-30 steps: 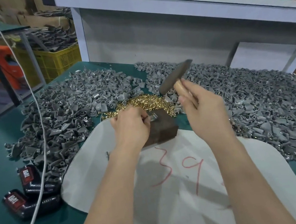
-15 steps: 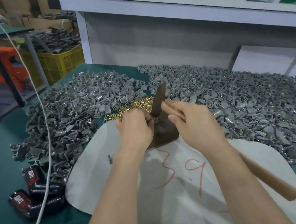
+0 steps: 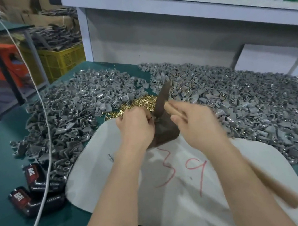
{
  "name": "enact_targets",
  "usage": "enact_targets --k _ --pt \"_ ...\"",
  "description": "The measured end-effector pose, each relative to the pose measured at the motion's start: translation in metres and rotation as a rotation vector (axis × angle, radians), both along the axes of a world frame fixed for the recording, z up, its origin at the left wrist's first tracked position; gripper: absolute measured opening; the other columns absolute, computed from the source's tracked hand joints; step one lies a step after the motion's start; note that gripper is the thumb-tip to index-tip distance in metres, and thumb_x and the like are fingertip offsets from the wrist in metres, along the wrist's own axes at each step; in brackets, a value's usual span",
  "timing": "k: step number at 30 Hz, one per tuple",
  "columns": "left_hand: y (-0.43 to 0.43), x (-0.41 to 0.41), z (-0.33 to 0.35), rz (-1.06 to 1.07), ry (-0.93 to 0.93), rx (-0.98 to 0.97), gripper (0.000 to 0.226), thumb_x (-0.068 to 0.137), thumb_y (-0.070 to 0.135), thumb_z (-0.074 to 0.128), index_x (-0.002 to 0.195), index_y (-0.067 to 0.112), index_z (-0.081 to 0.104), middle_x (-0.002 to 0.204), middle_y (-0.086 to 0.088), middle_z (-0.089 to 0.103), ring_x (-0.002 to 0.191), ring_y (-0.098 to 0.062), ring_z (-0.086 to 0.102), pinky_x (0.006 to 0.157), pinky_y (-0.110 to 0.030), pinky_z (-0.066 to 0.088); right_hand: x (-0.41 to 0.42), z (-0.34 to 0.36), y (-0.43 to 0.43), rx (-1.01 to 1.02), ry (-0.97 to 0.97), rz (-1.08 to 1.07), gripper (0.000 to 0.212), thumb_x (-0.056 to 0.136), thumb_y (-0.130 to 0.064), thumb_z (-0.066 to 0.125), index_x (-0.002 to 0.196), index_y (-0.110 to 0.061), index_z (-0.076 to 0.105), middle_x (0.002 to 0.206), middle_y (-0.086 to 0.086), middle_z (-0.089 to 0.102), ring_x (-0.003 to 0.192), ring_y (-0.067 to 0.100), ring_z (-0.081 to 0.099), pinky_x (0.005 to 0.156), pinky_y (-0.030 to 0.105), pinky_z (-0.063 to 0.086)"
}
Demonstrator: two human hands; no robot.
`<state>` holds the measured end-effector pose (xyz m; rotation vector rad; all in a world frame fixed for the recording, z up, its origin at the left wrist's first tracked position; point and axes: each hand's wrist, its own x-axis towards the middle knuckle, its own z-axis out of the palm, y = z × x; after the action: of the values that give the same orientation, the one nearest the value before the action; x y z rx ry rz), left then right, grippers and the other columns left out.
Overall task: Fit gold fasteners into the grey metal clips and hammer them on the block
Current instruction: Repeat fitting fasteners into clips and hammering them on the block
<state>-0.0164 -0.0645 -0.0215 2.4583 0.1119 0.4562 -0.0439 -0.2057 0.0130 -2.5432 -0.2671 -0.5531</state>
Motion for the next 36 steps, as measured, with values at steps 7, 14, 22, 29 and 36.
enact_targets --k 7,14,22,29,36 --pt "0.0 0.001 0.0 0.003 0.009 -0.026 0.013 0.09 0.021 0.059 0.087 0.025 0.07 0.097 0.005 0.066 0.103 -0.022 0.054 0.087 -0.036 0.029 0.025 -0.015 -0.023 0.232 0.111 -0.117 0.021 0.093 -0.028 0.054 0.113 -0.022 0.055 0.104 0.002 0.069 0.091 0.024 0.062 0.082 0.036 0.05" --pt "0.002 0.003 -0.001 0.015 0.012 -0.018 0.013 0.092 0.026 0.058 0.091 0.029 0.071 0.105 0.007 0.065 0.106 -0.02 0.053 0.083 -0.035 0.024 0.039 -0.041 -0.042 0.193 0.484 -0.302 0.034 0.096 -0.042 0.046 0.095 -0.012 0.06 0.066 0.007 0.063 0.052 0.019 0.058 0.055 0.03 0.049" --pt "0.0 0.003 0.0 -0.097 -0.029 -0.094 0.013 0.093 0.026 0.056 0.092 0.029 0.069 0.099 0.008 0.057 0.104 -0.021 0.052 0.094 -0.039 0.036 0.032 -0.023 -0.021 0.071 0.166 -0.046 0.036 0.092 -0.034 0.057 0.128 -0.028 0.057 0.114 -0.001 0.06 0.102 0.02 0.058 0.092 0.036 0.046" --pt "0.004 0.001 0.008 -0.093 -0.205 -0.415 0.018 0.093 0.02 0.055 0.106 0.018 0.069 0.1 0.008 0.055 0.1 -0.014 0.056 0.098 -0.038 0.042 0.058 0.003 -0.002 0.36 0.038 -0.093 0.021 0.09 -0.022 0.062 0.11 -0.017 0.066 0.09 -0.014 0.063 0.079 -0.007 0.058 0.069 0.011 0.046" --pt "0.021 0.007 0.012 0.28 -0.34 -1.071 0.018 0.094 0.012 0.048 0.102 0.028 0.054 0.118 -0.003 0.056 0.096 -0.008 0.057 0.075 -0.011 0.043 0.077 -0.006 0.026 0.044 0.223 -0.224 0.063 0.094 -0.031 0.054 0.149 -0.026 0.023 0.149 0.012 0.034 0.135 0.03 0.037 0.111 0.046 0.03"
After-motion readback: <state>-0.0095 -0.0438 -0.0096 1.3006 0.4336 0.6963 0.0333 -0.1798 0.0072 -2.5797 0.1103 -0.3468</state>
